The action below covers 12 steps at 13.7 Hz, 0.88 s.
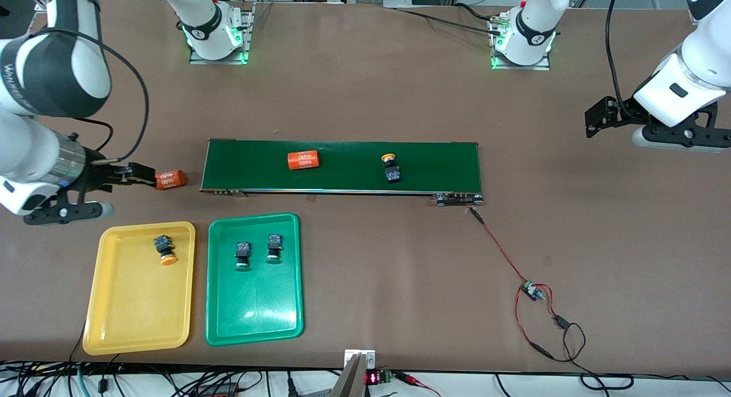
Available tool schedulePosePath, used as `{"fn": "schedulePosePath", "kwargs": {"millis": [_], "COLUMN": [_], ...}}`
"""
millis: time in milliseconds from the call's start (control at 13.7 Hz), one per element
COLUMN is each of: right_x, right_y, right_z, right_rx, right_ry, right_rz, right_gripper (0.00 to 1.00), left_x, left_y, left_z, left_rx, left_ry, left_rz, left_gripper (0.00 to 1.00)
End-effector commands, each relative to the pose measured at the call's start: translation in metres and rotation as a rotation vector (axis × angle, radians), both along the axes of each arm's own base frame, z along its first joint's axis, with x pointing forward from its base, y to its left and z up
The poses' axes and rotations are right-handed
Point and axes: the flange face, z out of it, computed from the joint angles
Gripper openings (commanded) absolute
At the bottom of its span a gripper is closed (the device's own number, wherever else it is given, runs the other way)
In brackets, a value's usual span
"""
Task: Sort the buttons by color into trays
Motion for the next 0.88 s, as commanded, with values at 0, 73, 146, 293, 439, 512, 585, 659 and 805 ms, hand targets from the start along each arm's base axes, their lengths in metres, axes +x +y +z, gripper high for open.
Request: {"fn": "schedulePosePath", "kwargs": {"millis": [0,73,146,293,439,512,585,659,805], "right_x": [-0.004,-0.008,-0.012,-0.017,-0.021,-0.023,-0.025,-0.027,-0.032], "right_y": [0.003,0.014,0.026,0.057,0.086,0.100,0.111,0.123,0.148], "right_z": [-0.011,-0.019,-0.025,-0.030,-0.038,-0.039,-0.046,-0.048,-0.060], "right_rx": [0.001,-0.003,-0.010,-0.022,-0.029,-0.030,-0.034,-0.035,-0.053], "right_ry": [0.030,0.060,0.083,0.093,0.102,0.099,0.104,0.103,0.112], "right_rz": [-0.006,-0.001,-0.008,0.015,0.057,0.079,0.094,0.112,0.107], "right_gripper": [1.00,1.00,1.00,1.00,1.00,1.00,1.00,1.00,1.00], "left_x": [0.002,0.002,0.002,0.002,0.002,0.001,0.001,0.001,0.001], "left_y": [0.000,0.000,0.000,0.000,0.000,0.000,-0.001,-0.001,-0.002], "left_z": [0.007,0.007,0.007,0.007,0.007,0.007,0.007,0.007,0.007], "left_rx": [0.021,0.021,0.021,0.021,0.021,0.022,0.022,0.022,0.022], "left_ry": [-0.003,-0.003,-0.002,-0.002,-0.002,0.000,0.001,0.003,0.003], "left_rz": [-0.009,-0.009,-0.009,-0.009,-0.009,-0.008,-0.009,-0.009,-0.011], "left_gripper": [1.00,1.00,1.00,1.00,1.00,1.00,1.00,1.00,1.00]}}
